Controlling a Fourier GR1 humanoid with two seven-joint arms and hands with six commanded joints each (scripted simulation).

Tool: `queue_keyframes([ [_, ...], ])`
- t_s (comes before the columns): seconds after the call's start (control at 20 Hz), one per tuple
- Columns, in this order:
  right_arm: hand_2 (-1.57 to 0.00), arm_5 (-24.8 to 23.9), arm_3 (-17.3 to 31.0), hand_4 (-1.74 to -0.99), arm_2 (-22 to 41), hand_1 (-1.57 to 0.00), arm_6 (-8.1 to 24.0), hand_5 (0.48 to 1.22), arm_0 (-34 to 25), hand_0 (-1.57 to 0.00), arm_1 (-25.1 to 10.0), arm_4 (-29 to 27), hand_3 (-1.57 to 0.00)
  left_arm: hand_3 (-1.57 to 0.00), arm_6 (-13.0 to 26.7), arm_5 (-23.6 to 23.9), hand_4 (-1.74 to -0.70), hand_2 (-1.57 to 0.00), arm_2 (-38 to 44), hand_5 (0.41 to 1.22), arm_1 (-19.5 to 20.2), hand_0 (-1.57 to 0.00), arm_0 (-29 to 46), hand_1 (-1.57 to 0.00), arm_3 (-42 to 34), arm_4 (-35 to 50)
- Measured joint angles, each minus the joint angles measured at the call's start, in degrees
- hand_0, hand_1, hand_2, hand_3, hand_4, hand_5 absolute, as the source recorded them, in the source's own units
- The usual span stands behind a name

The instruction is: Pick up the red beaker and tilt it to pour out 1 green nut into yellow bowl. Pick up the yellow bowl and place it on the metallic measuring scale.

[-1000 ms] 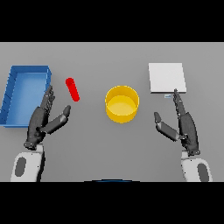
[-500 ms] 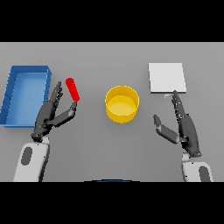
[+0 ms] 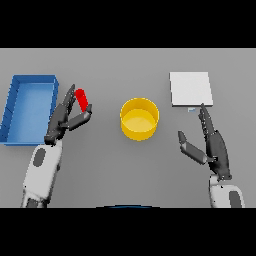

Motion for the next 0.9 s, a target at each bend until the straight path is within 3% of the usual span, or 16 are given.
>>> queue_keyframes([
  [0.2,0.0,0.3,-0.1,-1.333,-0.3,0.0,1.8,0.687,-1.0,0.0,-0.1,-0.8,0.0,0.0,-1.5,0.1,-1.32,0.0,1.0,0.711,-0.5,0.0,-4.5,0.0,5.2,0.1],
  [0.55,0.0,0.2,0.4,-1.311,-0.2,0.0,1.0,0.682,-1.0,0.0,0.1,-0.4,0.0,0.0,-2.1,-0.2,-1.33,0.0,2.4,0.715,-0.2,0.0,-10.6,0.0,12.5,-0.1],
  [0.7,0.0,0.2,0.3,-1.295,-0.4,0.0,1.0,0.683,-0.7,0.0,-0.1,-0.4,0.0,0.0,-6.0,-0.1,-1.39,-0.03,3.1,0.752,-0.6,0.0,-12.2,0.0,15.5,0.1],
  [0.75,0.0,-0.3,0.5,-1.291,-0.4,0.0,1.2,0.684,-1.0,0.0,0.0,0.0,0.0,-0.08,-5.8,0.6,-1.42,-0.12,3.6,0.77,-0.7,-0.08,-13.1,-0.08,16.6,0.0],
  [0.8,0.0,-0.4,-0.1,-1.289,-0.5,0.0,1.4,0.684,-1.7,0.0,-0.3,0.1,0.0,-0.22,-6.0,0.7,-1.44,-0.31,3.9,0.795,-1.1,-0.25,-13.4,-0.28,16.8,0.5],
  [0.9,0.0,0.0,0.0,-1.285,-0.7,0.0,1.4,0.683,-1.5,0.0,-0.7,-0.2,0.0,-0.71,-5.8,1.9,-1.44,-0.71,5.1,0.949,-1.8,-0.68,-14.2,-0.7,18.2,1.2],
])
